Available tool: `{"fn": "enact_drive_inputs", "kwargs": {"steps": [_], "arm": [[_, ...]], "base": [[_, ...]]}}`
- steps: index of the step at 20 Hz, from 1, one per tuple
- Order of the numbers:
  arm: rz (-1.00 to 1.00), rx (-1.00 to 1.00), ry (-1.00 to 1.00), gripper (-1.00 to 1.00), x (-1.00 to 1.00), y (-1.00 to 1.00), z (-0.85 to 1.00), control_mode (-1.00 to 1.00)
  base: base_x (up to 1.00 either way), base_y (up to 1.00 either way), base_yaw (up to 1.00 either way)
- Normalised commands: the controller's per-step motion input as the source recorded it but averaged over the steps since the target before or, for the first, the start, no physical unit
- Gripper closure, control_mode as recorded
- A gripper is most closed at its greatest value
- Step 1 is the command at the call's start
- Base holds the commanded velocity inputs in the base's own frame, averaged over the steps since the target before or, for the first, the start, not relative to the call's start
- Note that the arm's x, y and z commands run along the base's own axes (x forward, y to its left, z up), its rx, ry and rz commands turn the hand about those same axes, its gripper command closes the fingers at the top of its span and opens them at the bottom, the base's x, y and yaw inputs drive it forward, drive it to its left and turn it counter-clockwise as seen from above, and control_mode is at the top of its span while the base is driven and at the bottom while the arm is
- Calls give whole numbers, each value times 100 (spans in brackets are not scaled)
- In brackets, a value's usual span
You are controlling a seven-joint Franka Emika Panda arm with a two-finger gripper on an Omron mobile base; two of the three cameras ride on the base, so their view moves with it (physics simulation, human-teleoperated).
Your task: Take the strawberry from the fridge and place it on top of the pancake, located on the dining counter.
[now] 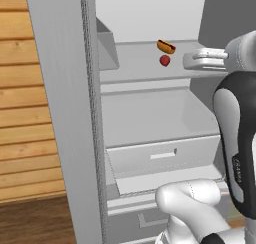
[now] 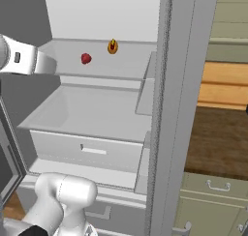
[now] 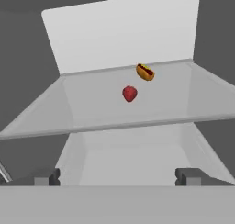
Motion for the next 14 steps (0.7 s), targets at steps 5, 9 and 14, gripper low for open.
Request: {"fn": "enact_drive_inputs", "kwargs": {"steps": [5, 9, 14], "arm": [[0, 0, -5, -100, 55, -21, -2, -100], [0, 0, 0, -100, 32, -11, -38, -100], [0, 0, 0, -100, 70, -5, -43, -100]], "base": [[0, 0, 0], [0, 0, 0], [0, 0, 0]]}}
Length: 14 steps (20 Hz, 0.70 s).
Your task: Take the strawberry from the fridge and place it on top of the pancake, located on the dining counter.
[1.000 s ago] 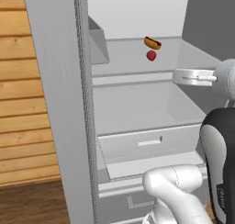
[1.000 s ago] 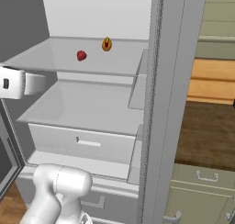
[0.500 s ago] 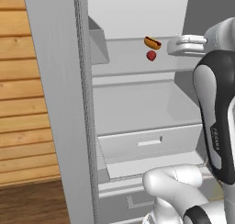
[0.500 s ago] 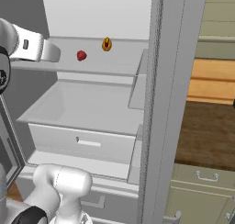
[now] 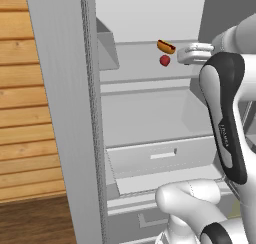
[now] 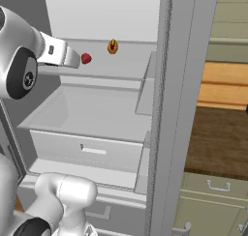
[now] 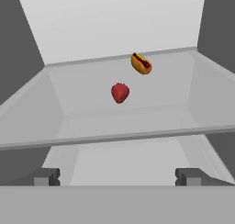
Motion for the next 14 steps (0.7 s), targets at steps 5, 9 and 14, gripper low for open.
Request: {"fn": "enact_drive_inputs", "kwargs": {"steps": [5, 9, 14], "arm": [[0, 0, 9, -100, 74, -1, -14, -100], [0, 0, 9, -100, 75, 0, -19, -100], [0, 0, 5, -100, 67, 0, -10, -100]], "base": [[0, 0, 0], [0, 0, 0], [0, 0, 0]]}}
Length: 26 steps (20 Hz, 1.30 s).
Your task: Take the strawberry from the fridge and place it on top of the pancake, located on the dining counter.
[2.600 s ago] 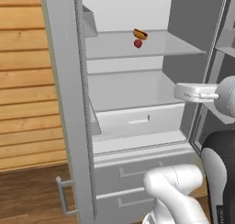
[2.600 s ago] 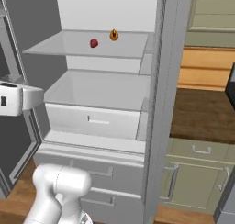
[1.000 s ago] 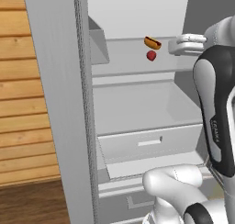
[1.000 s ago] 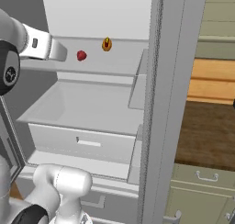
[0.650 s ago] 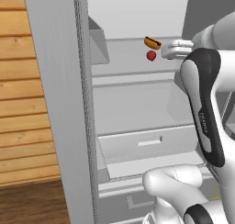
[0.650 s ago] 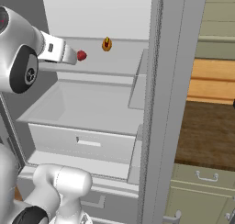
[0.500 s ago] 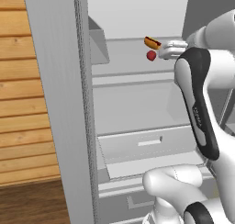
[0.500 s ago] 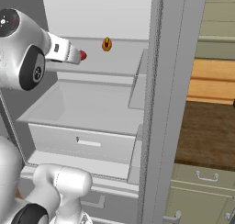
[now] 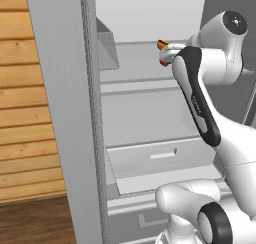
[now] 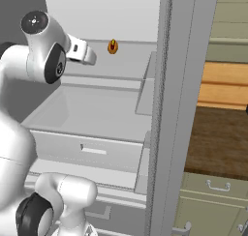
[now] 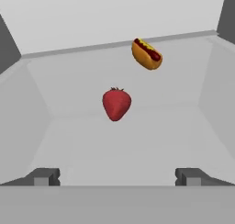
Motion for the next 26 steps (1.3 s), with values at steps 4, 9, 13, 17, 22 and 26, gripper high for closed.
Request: {"fn": "enact_drive_inputs", "kwargs": {"steps": [4, 9, 13, 17, 22, 26], "arm": [[0, -2, 2, -100, 57, 0, -12, -100], [0, -1, 1, -100, 47, 0, -20, -100], [0, -1, 2, -100, 38, 3, -16, -100], [0, 0, 1, -100, 45, 3, -2, -100], [0, 0, 0, -100, 37, 2, -1, -100], [0, 0, 0, -100, 13, 1, -1, -100]], "base": [[0, 0, 0], [0, 0, 0], [0, 0, 0], [0, 0, 0], [0, 0, 0], [0, 0, 0]]}}
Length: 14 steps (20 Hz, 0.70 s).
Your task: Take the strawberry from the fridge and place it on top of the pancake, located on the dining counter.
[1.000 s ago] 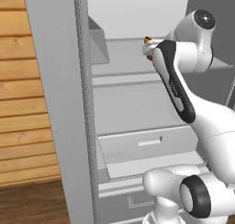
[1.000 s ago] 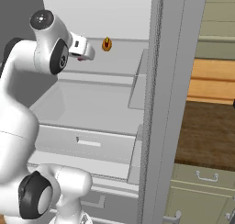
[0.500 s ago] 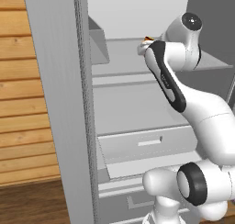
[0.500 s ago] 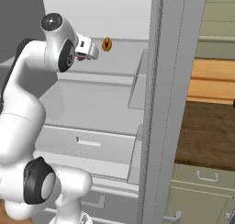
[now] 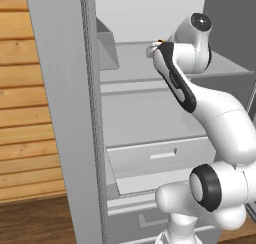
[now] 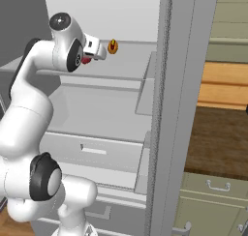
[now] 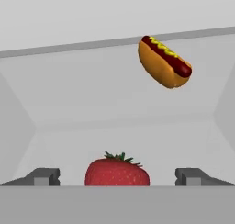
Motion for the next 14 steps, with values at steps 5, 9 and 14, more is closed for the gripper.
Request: {"fn": "enact_drive_inputs", "kwargs": {"steps": [5, 9, 14], "arm": [[0, 0, 0, -100, 0, 0, -4, -100], [0, 0, 0, -100, -7, 0, -5, -100], [0, 0, 0, -100, -1, 0, -13, -100]], "base": [[0, 0, 0], [0, 0, 0], [0, 0, 0]]}}
